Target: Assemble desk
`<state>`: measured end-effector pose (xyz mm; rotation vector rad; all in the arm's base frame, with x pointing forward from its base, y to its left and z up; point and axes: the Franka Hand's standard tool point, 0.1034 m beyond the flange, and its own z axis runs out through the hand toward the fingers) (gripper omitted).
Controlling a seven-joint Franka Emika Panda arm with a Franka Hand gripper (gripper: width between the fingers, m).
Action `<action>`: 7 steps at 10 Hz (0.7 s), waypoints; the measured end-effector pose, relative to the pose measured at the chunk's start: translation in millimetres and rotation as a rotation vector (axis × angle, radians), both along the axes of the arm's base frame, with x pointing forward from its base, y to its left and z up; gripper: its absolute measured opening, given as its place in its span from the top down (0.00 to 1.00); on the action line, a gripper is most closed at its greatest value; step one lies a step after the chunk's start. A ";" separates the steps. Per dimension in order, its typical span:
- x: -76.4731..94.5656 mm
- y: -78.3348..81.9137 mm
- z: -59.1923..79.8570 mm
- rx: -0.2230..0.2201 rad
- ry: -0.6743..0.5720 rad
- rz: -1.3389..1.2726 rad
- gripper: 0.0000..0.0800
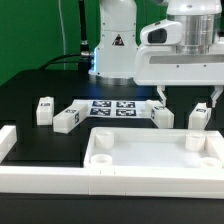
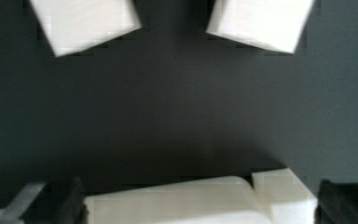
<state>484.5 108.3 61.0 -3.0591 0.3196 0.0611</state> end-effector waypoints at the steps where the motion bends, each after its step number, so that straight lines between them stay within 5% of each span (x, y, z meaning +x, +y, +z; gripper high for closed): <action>1: -0.3 1.7 0.0 0.005 0.005 -0.050 0.19; 7: -11.4 16.3 -6.6 0.030 0.054 -0.338 0.19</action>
Offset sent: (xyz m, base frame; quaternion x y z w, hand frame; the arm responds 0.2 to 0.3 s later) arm 0.0000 0.0000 0.0000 0.0000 0.0000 0.1296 0.9916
